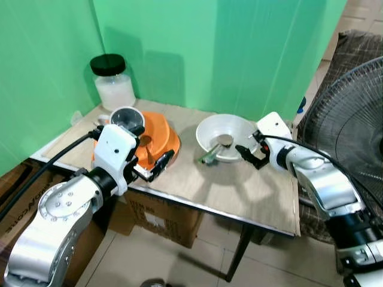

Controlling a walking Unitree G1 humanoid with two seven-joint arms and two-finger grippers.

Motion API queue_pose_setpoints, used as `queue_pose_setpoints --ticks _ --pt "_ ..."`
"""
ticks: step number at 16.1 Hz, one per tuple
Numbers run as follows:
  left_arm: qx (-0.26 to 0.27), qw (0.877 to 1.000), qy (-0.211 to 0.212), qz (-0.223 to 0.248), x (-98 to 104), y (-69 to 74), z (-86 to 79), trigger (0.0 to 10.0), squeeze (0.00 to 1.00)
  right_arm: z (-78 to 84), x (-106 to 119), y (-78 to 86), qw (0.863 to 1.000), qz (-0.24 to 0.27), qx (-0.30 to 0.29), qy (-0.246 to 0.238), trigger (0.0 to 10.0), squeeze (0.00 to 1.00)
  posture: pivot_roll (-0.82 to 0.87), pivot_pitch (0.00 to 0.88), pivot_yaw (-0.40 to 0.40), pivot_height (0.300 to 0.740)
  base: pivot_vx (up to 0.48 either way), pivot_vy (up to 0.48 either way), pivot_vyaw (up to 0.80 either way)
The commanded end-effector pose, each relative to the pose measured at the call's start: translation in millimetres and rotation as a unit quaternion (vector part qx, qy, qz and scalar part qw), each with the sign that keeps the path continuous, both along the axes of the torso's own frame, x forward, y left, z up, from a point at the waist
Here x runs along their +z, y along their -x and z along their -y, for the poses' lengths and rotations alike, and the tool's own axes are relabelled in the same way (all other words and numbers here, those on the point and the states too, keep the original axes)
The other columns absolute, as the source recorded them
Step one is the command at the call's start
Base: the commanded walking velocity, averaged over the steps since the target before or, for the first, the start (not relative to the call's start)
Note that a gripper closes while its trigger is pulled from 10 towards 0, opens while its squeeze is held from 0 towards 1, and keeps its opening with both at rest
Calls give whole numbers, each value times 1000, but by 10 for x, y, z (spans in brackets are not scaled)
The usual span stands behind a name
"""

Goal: Setting the table

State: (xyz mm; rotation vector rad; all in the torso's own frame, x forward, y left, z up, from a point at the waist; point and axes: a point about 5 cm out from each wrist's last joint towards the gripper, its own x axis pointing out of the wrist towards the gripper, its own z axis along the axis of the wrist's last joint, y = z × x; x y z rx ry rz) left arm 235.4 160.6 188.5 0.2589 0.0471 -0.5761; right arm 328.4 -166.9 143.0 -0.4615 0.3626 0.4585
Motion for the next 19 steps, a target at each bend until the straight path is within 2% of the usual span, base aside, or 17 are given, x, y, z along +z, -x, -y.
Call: queue_pose_setpoints --ticks 1,5,9,12,13,14,15,17,18,19 --pt "0 1000 -7 -5 -13 17 -5 10000 0 26 -7 -35 1000 0 5 30 10000 0 131 0 4 740 0 0 0" --pt "7 1000 -9 -5 -27 31 -8 10000 0 167 10 -129 998 6 -20 53 10000 0 137 0 -10 740 0 0 0" --pt "13 1000 -13 -3 -42 30 -16 10000 0 355 139 -290 995 42 -60 60 10000 0 133 0 -11 740 0 0 0" --pt "16 1000 -15 -1 -43 21 -13 10000 0 333 230 -384 995 64 -64 47 10000 0 136 0 -14 740 0 0 0" --pt "17 1000 -15 1 -40 20 -12 10000 0 266 312 -433 995 74 -55 23 10000 0 137 0 -17 740 0 0 0" --pt "15 1000 -15 1 -38 22 -5 10000 0 145 418 -473 996 73 -37 -25 10000 0 134 0 -17 740 0 0 0" --pt "9 1000 -16 -3 -44 33 5 10000 0 52 470 -490 997 57 -25 -49 10000 0 134 0 -17 740 0 0 0" --pt "-16 999 -24 -22 -81 90 36 10000 0 -244 553 -508 992 -29 6 -124 10000 0 125 0 -25 740 0 0 0" --pt "-21 998 -33 -39 -112 123 19 10000 0 -392 545 -505 984 -91 2 -156 10000 0 118 0 -33 740 0 0 0" --pt "-23 998 -35 -45 -121 136 10 10000 0 -439 541 -502 980 -112 1 -163 10000 0 118 0 -33 740 0 0 0"
